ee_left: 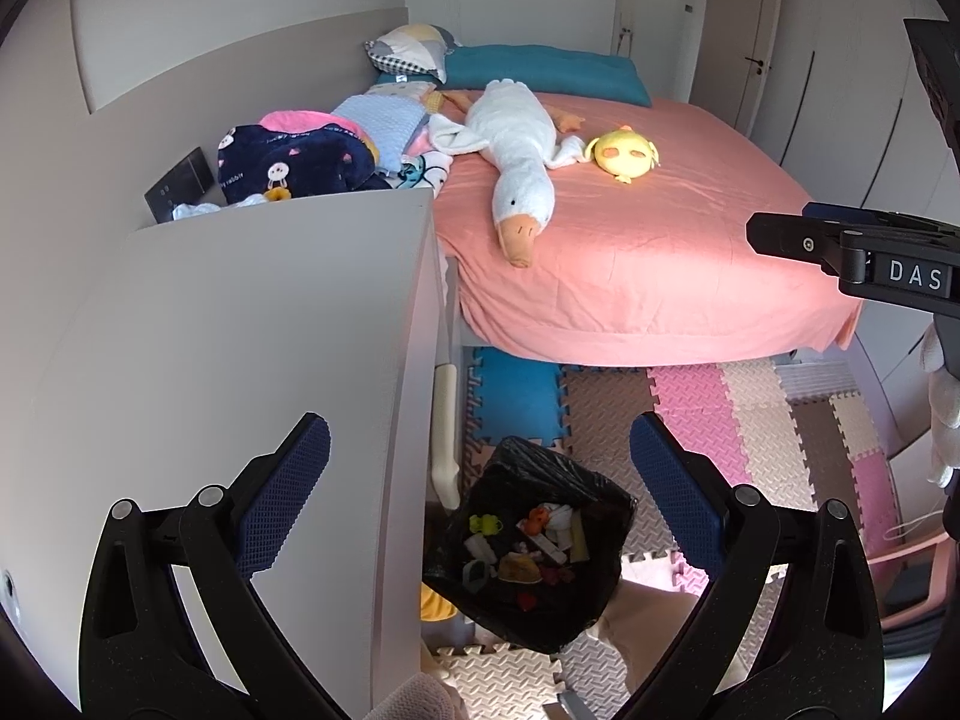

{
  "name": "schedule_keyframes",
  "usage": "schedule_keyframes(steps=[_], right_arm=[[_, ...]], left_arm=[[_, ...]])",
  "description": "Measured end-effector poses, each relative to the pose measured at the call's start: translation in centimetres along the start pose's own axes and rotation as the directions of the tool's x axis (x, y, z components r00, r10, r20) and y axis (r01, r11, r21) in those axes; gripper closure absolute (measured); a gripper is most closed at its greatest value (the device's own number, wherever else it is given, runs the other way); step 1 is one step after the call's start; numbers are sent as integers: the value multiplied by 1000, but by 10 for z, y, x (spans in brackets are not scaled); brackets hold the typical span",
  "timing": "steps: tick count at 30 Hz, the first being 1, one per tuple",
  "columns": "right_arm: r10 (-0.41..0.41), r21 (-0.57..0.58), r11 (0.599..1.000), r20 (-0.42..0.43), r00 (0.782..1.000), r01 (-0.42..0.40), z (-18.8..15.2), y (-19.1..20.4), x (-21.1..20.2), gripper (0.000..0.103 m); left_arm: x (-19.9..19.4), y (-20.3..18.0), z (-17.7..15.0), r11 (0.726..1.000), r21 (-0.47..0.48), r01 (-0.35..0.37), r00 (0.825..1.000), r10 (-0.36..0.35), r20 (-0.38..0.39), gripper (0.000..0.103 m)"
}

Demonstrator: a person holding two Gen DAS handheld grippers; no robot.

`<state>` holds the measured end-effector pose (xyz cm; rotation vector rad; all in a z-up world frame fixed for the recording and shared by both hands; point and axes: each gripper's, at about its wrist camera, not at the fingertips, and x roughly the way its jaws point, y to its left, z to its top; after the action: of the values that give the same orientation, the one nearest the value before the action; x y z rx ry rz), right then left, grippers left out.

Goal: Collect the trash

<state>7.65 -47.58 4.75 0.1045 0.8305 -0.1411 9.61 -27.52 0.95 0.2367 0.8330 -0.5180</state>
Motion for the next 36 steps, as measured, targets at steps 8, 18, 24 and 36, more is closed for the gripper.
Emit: schedule_keyframes(steps=[8, 18, 24, 36], right_arm=[[-4, -7, 1000, 7, 1000, 4, 0, -1, -2, 28], [-5, -5, 1000, 8, 1000, 5, -1, -3, -3, 28], [-4, -8, 1000, 7, 1000, 4, -1, -4, -4, 28], [-2, -5, 1000, 10, 1000, 2, -2, -8, -5, 28]], left_arm=[[-2, -4, 2, 1000, 20, 6, 1000, -6, -4, 6], [-4, -5, 1, 1000, 22, 14, 1000, -14, 10, 6], [-5, -7, 0, 999, 26, 21, 1000, -22, 17, 6], [-4, -3, 0, 999, 7, 35, 999, -35, 14, 6]])
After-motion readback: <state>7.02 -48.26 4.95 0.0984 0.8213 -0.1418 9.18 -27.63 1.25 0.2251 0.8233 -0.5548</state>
